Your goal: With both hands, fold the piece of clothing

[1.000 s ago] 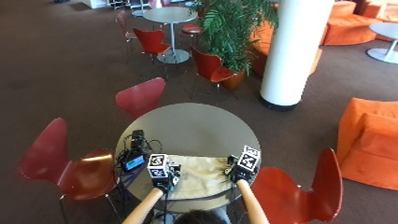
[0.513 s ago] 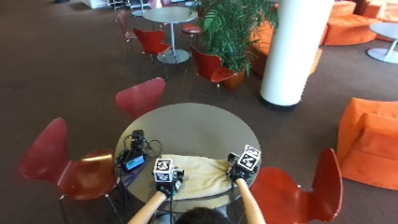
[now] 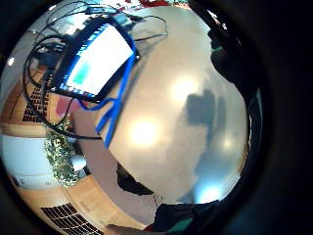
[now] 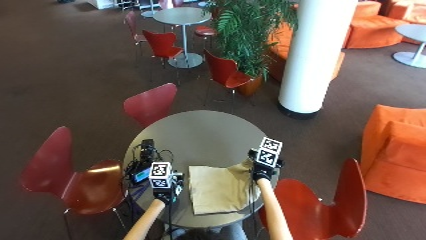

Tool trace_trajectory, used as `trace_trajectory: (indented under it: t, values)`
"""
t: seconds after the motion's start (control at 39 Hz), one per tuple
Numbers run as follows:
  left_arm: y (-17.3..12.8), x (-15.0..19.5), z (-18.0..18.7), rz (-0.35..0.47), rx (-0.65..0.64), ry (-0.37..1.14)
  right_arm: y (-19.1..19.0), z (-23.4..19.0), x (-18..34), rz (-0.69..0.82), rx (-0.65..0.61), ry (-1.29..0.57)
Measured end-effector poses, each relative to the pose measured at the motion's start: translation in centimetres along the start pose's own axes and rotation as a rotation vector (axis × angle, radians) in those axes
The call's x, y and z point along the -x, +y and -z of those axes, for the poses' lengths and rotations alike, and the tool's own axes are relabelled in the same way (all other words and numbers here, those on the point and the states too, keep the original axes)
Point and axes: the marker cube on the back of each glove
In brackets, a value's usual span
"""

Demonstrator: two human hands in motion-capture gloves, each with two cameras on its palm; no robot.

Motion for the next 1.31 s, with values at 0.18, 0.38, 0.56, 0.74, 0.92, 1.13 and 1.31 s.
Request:
trace_trajectory:
  t: [0.18, 0.38, 0.56, 0.74, 0.92, 1.13, 1.31]
  values:
    - [-1.1, 2.2, 0.8, -0.003, -0.116, 0.045, 3.0, 3.2, 9.9, 0.068, -0.206, 0.184]
    - [1.2, 5.3, 4.4, 0.047, -0.321, 0.047, 9.9, 1.7, 21.3, 0.181, -0.221, 0.367]
    - [4.2, 9.0, 6.3, 0.108, -0.321, 0.028, 14.5, -4.1, 28.6, 0.301, -0.18, 0.453]
    - [7.1, 13.2, 6.7, 0.168, -0.288, 0.033, 20.3, -6.3, 30.5, 0.449, -0.006, 0.41]
    - [8.2, 16.5, 7.8, 0.204, -0.313, 0.008, 18.2, -6.6, 33.3, 0.6, 0.046, 0.057]
    - [8.9, 17.9, 10.1, 0.248, -0.293, -0.011, 17.9, 0.7, 29.3, 0.646, -0.051, -0.109]
    - [10.7, 16.8, 11.2, 0.216, -0.284, -0.021, 17.0, 3.1, 24.5, 0.657, -0.155, -0.282]
